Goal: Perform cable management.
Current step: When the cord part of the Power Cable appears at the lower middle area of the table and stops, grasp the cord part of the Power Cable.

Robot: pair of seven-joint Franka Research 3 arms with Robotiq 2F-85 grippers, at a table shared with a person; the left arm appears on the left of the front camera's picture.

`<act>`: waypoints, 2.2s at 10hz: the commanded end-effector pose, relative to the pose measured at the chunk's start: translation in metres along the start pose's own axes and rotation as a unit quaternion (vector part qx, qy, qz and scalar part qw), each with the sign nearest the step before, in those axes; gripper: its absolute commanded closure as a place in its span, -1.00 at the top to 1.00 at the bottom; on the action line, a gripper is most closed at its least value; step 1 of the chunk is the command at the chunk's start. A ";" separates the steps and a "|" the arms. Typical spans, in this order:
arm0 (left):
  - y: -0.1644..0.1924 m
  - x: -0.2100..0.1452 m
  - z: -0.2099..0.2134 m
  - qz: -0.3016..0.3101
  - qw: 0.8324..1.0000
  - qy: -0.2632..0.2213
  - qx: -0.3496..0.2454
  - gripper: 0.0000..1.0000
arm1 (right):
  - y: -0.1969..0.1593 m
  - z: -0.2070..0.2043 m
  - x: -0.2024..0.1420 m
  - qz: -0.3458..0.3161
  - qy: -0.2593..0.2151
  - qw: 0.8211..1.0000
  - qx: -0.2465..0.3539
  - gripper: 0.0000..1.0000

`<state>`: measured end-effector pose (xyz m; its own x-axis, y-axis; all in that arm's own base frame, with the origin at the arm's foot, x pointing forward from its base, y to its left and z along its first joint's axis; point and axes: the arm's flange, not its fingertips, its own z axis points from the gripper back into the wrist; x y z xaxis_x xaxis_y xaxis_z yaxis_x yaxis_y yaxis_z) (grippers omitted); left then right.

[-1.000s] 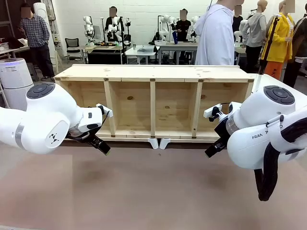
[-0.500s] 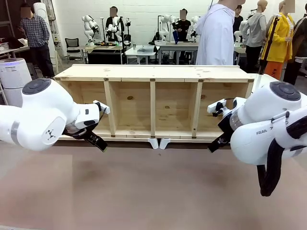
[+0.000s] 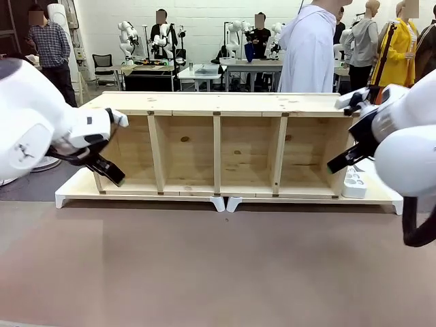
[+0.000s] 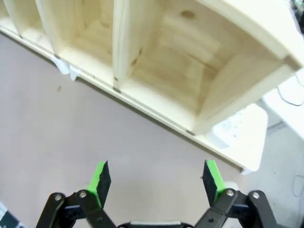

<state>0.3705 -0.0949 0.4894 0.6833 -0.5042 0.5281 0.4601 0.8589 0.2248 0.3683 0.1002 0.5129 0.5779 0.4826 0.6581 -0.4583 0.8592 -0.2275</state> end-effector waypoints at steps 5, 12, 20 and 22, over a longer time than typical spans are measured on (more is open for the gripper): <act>-0.037 -0.168 0.082 0.061 0.994 -0.069 0.060 1.00 | 0.014 0.109 -0.116 -0.013 -0.049 0.998 -0.036 1.00; -0.049 -0.232 0.087 0.124 0.985 -0.102 0.063 1.00 | 0.016 0.126 -0.153 -0.045 -0.052 0.997 -0.037 1.00; 0.011 -0.074 0.227 0.115 0.987 -0.087 0.071 1.00 | -0.036 0.191 -0.038 -0.056 -0.056 0.996 -0.040 1.00; 0.011 -0.074 0.227 0.115 0.987 -0.087 0.071 1.00 | -0.036 0.191 -0.038 -0.056 -0.056 0.996 -0.040 1.00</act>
<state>0.1943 -0.0264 0.6378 0.6557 -0.2797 0.7013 0.2135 0.9596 0.1830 0.2307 0.0181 0.6337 0.5465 0.3663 0.7531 -0.3399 0.9189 -0.2002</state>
